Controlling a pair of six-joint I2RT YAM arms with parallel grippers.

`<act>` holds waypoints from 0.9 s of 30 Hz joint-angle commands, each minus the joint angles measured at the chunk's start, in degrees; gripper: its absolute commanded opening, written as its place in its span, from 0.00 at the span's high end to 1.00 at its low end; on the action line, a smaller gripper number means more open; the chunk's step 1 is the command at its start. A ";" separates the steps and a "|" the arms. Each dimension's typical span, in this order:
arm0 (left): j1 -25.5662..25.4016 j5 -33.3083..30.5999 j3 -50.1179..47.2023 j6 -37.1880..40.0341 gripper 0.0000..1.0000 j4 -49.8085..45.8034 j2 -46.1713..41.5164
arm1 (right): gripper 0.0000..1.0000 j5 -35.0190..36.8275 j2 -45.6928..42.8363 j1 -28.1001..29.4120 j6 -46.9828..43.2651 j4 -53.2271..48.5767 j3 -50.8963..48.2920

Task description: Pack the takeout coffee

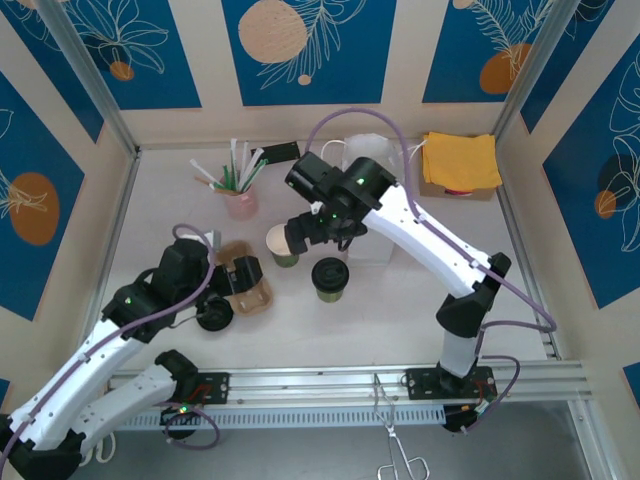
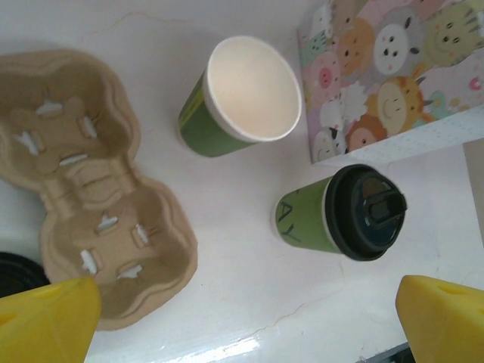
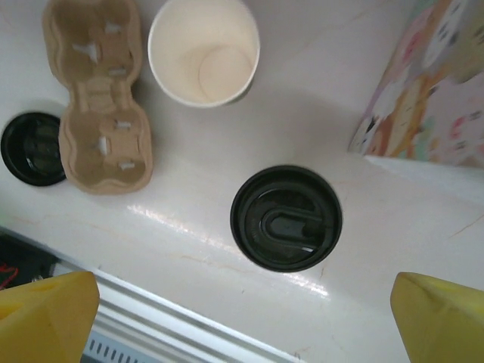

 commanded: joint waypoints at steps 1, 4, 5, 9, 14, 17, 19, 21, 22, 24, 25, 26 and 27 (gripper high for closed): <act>-0.57 1.25 -1.78 -2.34 0.00 -1.54 -2.00 | 0.01 -3.64 0.82 0.09 1.58 -1.91 -2.64; -0.51 1.20 -2.11 -2.86 0.00 -1.89 -2.55 | 0.01 -5.13 0.61 -0.13 1.67 -0.76 -6.61; -0.53 1.27 -2.11 -3.01 0.00 -2.03 -2.61 | 0.01 -6.84 -0.04 -0.53 1.50 0.54 -8.62; -0.64 1.72 -2.54 -3.80 0.00 -1.49 -2.81 | 0.05 -12.01 -2.91 -2.93 1.53 5.34 -16.65; -0.70 1.92 -3.27 -4.59 0.00 -1.70 -3.52 | 0.10 -14.47 -4.34 -4.45 -2.51 9.91 -21.19; -0.79 2.14 -3.12 -4.45 0.00 -1.59 -3.79 | 0.09 -15.30 -3.14 -5.65 -5.86 10.82 -21.35; -0.81 2.50 -3.09 -3.95 0.00 -1.51 -3.61 | 0.09 -15.82 -2.19 -6.19 -8.44 10.94 -21.28; -0.76 2.69 -3.06 -3.65 0.00 -1.63 -3.44 | 0.09 -15.77 -1.46 -6.32 -11.15 10.76 -21.17; -0.90 2.85 -3.05 -3.47 0.00 -1.76 -3.36 | 0.09 -15.96 -1.42 -6.26 -12.76 10.85 -21.23; -0.91 3.04 -3.08 -3.13 0.00 -1.69 -3.36 | 0.09 -15.58 -1.89 -6.10 -15.98 11.30 -22.04; -0.92 3.12 -3.03 -2.98 0.00 -1.69 -3.42 | 0.09 -15.55 -2.11 -6.11 -17.41 11.15 -22.11; -0.91 3.13 -3.01 -2.85 0.00 -1.69 -3.40 | 0.09 -15.98 -2.28 -6.06 -19.24 11.12 -22.24; -0.93 3.04 -3.06 -2.76 0.00 -1.69 -3.44 | 0.09 -16.19 -2.51 -6.06 -20.85 11.38 -22.64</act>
